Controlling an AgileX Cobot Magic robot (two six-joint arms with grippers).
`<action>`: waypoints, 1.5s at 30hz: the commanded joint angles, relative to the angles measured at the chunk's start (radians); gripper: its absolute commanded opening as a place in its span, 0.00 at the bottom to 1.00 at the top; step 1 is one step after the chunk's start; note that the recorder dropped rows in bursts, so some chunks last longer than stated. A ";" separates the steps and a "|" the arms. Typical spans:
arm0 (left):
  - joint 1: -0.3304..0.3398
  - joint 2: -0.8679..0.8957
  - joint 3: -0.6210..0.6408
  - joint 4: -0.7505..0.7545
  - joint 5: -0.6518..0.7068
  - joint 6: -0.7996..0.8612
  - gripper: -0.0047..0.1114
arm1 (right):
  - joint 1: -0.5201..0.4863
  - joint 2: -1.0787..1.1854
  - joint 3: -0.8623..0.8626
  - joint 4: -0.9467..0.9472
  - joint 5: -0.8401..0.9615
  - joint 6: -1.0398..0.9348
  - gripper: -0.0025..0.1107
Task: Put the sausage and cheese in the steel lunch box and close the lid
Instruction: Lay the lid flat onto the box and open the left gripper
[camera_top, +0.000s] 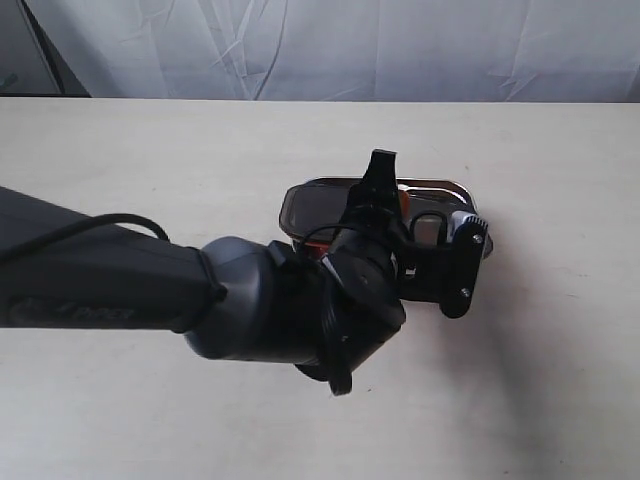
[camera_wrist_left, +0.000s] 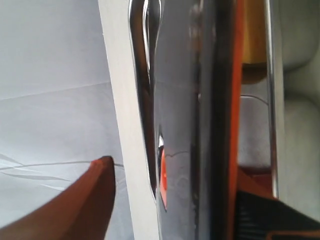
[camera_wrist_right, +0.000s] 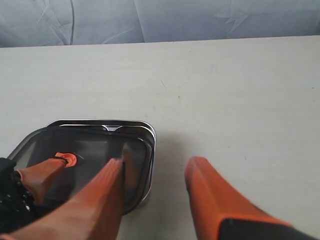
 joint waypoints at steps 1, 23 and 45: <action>-0.020 -0.019 -0.006 -0.026 0.000 -0.007 0.51 | -0.005 -0.006 -0.002 -0.010 -0.017 0.002 0.38; -0.023 -0.024 -0.006 -0.255 -0.042 0.082 0.51 | -0.005 -0.006 -0.002 -0.010 -0.013 0.002 0.38; -0.022 -0.024 -0.006 -0.306 -0.024 0.104 0.51 | -0.005 -0.006 -0.002 -0.010 -0.010 0.002 0.38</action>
